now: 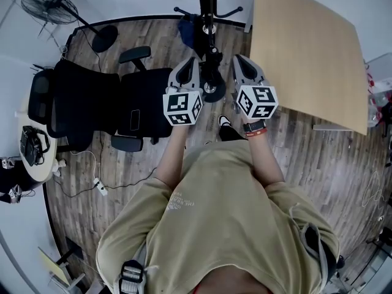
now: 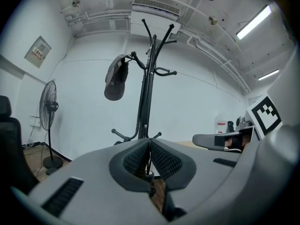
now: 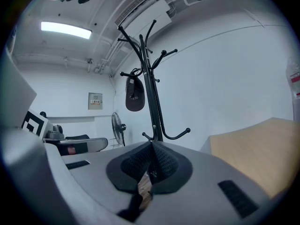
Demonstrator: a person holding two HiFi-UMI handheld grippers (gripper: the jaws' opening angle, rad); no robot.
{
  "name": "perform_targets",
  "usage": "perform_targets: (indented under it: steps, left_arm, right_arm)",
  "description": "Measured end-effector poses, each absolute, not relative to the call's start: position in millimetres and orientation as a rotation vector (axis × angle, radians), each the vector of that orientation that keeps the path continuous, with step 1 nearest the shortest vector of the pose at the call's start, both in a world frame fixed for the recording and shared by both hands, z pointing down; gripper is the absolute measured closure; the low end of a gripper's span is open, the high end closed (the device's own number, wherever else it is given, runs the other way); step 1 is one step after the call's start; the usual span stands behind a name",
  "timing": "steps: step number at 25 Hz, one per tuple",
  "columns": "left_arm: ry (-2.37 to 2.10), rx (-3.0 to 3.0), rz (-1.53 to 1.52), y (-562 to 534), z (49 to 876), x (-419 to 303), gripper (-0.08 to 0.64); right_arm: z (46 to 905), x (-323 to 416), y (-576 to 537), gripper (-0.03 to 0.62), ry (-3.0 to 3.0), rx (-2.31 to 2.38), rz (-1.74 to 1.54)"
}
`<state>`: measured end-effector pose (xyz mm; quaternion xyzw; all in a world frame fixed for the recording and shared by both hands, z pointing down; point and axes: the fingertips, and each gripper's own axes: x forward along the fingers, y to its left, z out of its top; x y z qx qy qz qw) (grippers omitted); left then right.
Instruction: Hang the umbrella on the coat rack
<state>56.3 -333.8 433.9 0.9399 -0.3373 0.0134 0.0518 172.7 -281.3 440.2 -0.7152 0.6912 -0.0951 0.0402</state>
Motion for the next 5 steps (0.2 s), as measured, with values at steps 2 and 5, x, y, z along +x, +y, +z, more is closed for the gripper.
perform_targets:
  steps: [2, 5]
  left_arm:
    - [-1.023, 2.860, 0.041, -332.1, 433.5, 55.0, 0.535]
    - [-1.015, 2.861, 0.043, -327.6, 434.9, 52.0, 0.535]
  right_arm:
    - [439.3, 170.5, -280.1, 0.575, 2.120, -2.191, -0.289]
    - [440.6, 165.6, -276.8, 0.576, 2.122, -2.190, -0.291]
